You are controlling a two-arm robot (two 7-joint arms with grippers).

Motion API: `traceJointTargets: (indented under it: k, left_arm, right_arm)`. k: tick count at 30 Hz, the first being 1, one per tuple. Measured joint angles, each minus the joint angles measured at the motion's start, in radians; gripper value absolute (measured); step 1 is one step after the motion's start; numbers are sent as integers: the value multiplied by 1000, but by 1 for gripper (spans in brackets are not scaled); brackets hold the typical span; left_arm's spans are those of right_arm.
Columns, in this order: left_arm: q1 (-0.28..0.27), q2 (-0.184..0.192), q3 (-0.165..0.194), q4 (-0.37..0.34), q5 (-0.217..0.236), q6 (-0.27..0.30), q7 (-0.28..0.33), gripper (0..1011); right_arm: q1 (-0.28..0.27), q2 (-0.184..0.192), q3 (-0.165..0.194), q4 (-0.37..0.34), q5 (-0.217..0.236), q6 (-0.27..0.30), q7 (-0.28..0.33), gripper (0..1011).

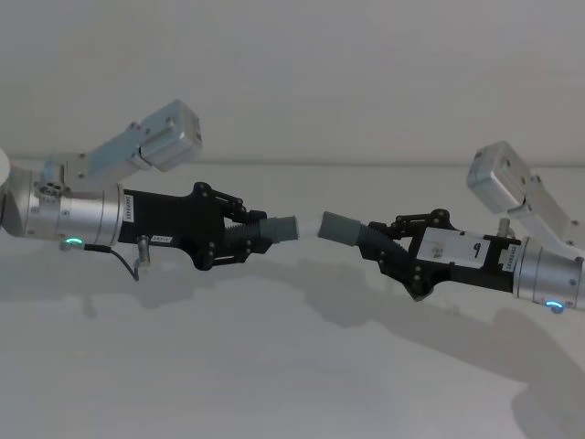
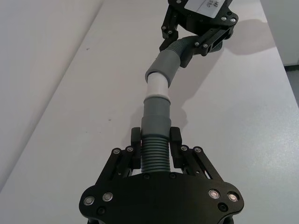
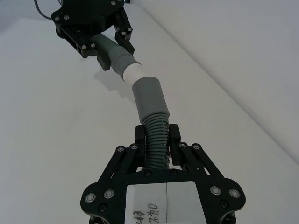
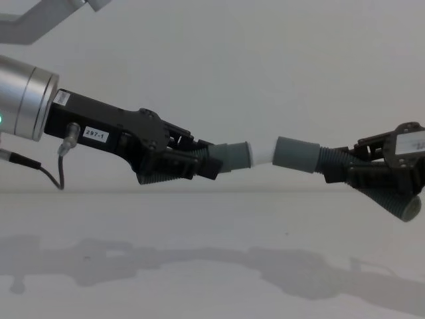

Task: Use both hands to pick up one end of the pipe from the table, align the ends, and insert them.

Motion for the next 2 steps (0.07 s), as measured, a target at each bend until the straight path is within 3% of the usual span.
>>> traceJointTargets:
  k: [2]
  left_arm:
    - [0, 0, 0, 0, 0, 0, 0, 352]
  right_arm:
    - [0, 0, 0, 0, 0, 0, 0, 286]
